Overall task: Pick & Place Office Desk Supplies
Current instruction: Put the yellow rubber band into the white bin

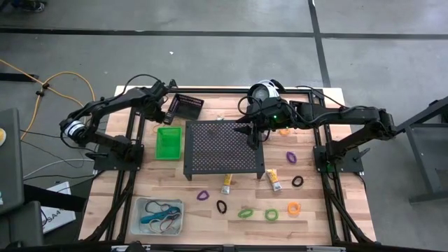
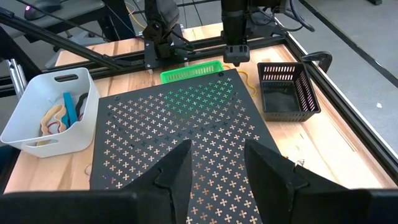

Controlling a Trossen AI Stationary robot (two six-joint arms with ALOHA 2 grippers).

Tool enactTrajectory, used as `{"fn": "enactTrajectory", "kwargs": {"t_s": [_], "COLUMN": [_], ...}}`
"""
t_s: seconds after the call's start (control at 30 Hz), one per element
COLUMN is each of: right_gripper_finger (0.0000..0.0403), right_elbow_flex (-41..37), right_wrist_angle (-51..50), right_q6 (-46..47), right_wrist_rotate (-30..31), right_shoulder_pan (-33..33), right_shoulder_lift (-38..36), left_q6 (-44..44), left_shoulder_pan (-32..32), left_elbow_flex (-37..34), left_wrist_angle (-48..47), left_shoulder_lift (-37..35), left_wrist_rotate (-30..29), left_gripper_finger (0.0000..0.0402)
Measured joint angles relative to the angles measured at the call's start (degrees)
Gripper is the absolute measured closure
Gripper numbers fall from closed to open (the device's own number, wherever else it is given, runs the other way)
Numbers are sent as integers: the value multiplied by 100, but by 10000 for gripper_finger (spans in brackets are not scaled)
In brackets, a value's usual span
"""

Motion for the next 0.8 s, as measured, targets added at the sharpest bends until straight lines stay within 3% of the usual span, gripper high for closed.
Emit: {"fn": "enactTrajectory", "kwargs": {"t_s": [0.2, 0.8], "right_gripper_finger": [268, 268], "right_elbow_flex": [0, 0], "right_wrist_angle": [0, 1], "right_q6": [-1, -2], "right_wrist_rotate": [-1, -2], "right_shoulder_pan": [-2, 1], "right_shoulder_lift": [1, 2], "left_q6": [90, 235], "left_shoulder_pan": [185, 11], "left_elbow_flex": [-8, -80], "left_wrist_angle": [107, 130], "left_shoulder_lift": [279, 386], "left_wrist_rotate": [206, -56], "left_gripper_finger": [315, 315]}}
